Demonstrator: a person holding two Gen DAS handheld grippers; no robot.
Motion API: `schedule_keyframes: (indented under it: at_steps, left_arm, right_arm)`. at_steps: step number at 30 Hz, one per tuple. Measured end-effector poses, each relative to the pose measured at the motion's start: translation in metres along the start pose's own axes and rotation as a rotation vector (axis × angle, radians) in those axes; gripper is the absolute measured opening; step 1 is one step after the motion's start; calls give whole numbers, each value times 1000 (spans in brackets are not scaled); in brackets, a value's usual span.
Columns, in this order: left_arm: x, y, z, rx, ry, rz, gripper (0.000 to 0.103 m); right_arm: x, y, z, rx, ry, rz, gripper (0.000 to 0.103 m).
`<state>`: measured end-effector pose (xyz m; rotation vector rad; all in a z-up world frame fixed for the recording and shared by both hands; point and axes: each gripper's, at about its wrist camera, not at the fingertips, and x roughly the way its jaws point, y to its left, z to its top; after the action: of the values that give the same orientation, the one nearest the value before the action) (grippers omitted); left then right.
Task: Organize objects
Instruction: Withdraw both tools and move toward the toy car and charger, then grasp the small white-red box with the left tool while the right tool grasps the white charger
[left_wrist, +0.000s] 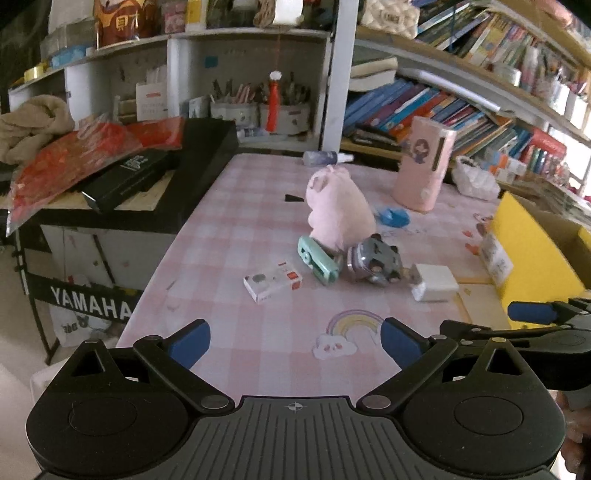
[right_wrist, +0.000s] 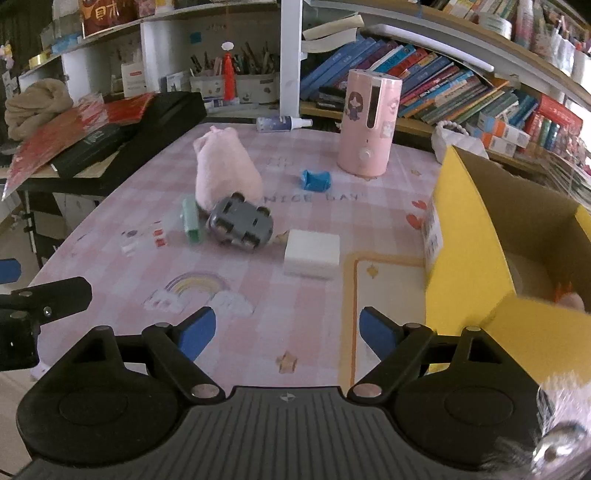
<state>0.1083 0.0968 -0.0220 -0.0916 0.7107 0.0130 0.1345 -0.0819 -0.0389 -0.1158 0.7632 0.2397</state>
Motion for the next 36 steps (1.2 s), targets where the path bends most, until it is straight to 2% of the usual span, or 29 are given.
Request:
schedule_keyframes:
  at_steps: [4,15,25,29,31,32,34,36]
  left_arm:
    - [25,-4,9,7,32,33,99]
    - [96,1,32,-48,113,133,85]
    - [122,0,36,-67,161,158,73]
    - [129,-4,39,-51,159,180,61]
    - [129,-4,39,-51,153,183,61]
    - [129,-4,39,-52,152,181,60]
    - [127,-2,38,-67,152,170,60]
    - [122,0,38,-84,149,153,60]
  right_arm:
    - [24,-7,13,-17,16,4,85]
    - [78,-19,37,-30,62,14,85]
    - [105,-21,42,-51,97,44,85]
    - [112,-22,45,-55,100,44,85]
    - [114,-23,45,-57,104,43,85]
    - [115,-24,45,-56,106,43,83]
    - [116,-27,45,-46,107,72,66]
    - [116,-27,46,-46,102,78,65]
